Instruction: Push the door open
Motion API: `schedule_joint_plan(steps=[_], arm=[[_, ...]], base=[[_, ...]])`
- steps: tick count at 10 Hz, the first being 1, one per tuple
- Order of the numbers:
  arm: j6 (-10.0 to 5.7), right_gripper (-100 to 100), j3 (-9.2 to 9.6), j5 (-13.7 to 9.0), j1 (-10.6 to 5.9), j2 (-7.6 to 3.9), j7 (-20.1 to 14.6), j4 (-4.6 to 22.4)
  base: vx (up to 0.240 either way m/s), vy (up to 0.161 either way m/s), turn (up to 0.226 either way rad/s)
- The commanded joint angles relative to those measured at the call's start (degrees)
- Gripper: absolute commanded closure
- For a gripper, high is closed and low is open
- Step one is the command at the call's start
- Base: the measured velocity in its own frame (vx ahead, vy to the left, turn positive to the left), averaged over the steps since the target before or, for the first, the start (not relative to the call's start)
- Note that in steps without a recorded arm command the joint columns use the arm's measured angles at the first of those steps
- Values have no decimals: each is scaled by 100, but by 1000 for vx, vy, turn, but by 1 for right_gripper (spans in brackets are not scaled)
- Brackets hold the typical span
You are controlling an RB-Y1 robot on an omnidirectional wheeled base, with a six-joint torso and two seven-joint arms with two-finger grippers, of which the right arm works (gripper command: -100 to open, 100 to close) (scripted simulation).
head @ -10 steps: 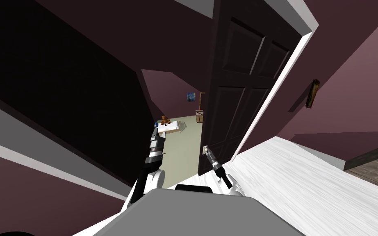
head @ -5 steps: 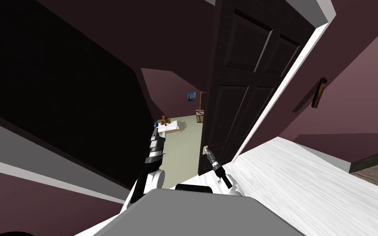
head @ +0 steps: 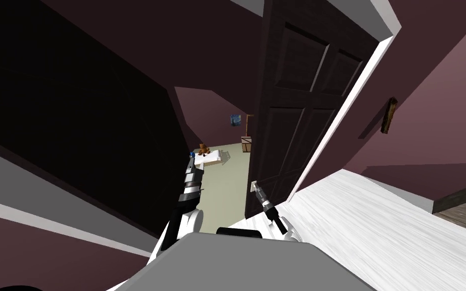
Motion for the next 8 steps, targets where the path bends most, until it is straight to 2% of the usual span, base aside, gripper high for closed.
schedule_joint_plan(steps=[1, 3, 5, 6, 8], arm=[[29, 100, -60, -44, -22, -14, 30, -80], [50, 100, -146, -113, -27, -19, 90, -73], [50, 100, -146, -113, -27, -19, 90, -73], [76, 100, -250, -197, -33, -23, 163, -64], [91, 100, -306, -243, -36, -25, 203, -59]], base=[[138, 75, -33], [163, 55, -15], [102, 44, 0], [109, 48, -34], [149, 73, -38]])
